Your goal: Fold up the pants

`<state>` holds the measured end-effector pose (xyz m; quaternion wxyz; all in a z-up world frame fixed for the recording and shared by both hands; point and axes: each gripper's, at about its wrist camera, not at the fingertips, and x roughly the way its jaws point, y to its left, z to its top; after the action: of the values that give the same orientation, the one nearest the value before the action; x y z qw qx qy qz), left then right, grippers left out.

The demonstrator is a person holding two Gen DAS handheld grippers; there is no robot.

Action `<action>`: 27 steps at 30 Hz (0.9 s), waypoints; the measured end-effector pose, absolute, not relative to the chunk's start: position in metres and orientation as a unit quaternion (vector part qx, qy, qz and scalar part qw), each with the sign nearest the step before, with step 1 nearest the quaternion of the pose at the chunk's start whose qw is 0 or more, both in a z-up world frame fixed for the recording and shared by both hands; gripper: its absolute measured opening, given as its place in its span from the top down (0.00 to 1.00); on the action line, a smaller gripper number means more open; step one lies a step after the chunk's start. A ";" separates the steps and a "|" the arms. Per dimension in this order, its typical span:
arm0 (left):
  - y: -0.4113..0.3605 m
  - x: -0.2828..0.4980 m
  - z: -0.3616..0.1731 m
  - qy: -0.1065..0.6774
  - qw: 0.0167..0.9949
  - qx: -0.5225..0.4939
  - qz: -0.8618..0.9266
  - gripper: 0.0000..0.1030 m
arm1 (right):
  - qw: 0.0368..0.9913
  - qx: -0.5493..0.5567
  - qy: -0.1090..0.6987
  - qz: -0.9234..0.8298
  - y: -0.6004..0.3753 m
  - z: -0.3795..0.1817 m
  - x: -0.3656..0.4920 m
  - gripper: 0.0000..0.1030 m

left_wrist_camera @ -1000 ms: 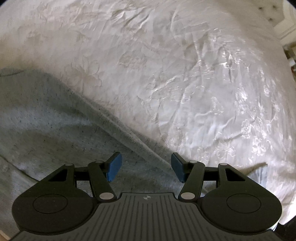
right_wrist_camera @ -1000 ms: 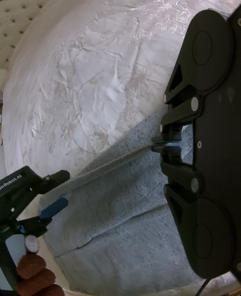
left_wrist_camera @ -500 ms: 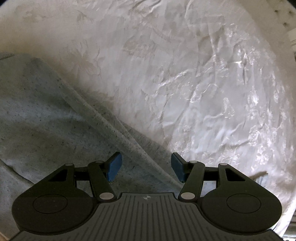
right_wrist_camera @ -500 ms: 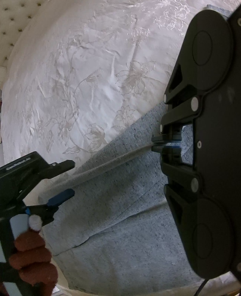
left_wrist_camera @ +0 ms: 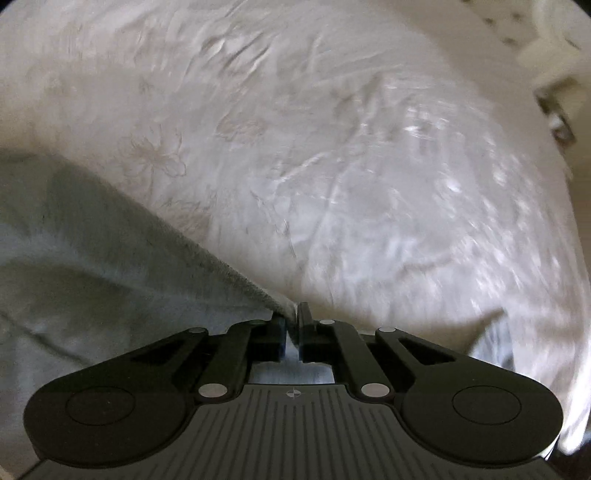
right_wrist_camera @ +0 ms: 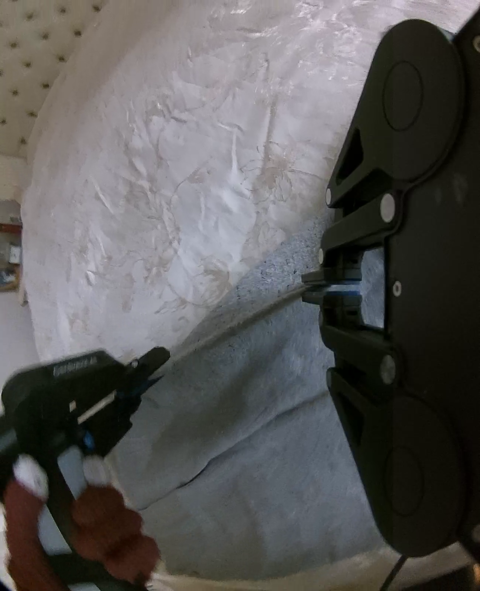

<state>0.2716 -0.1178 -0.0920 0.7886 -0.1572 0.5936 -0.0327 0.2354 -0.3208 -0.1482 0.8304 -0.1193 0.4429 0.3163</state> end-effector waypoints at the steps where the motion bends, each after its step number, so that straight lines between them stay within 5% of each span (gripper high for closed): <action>1: -0.117 0.258 -0.086 0.590 0.792 -0.152 -0.039 0.95 | 0.832 -0.113 0.443 0.315 -0.321 -0.144 0.228 0.96; 13: -0.099 0.131 -0.120 0.646 0.750 -0.135 -0.042 1.00 | 0.811 -0.014 0.517 0.272 -0.318 -0.148 0.126 0.91; 18: -0.105 0.124 -0.124 0.639 0.758 -0.124 -0.052 1.00 | 0.849 0.091 0.489 0.179 -0.355 -0.129 0.136 0.56; 23: -0.104 0.121 -0.119 0.623 0.771 -0.116 -0.063 0.99 | 0.876 0.060 0.478 0.034 -0.376 -0.139 0.197 0.41; 27: -0.098 0.118 -0.108 0.609 0.785 -0.101 -0.052 0.99 | 0.851 0.051 0.517 -0.075 -0.379 -0.171 0.253 0.40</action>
<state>0.1181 -0.0984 -0.1082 0.7852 -0.1011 0.6087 -0.0522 0.2527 -0.3795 -0.1712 0.8513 0.0512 0.5168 -0.0751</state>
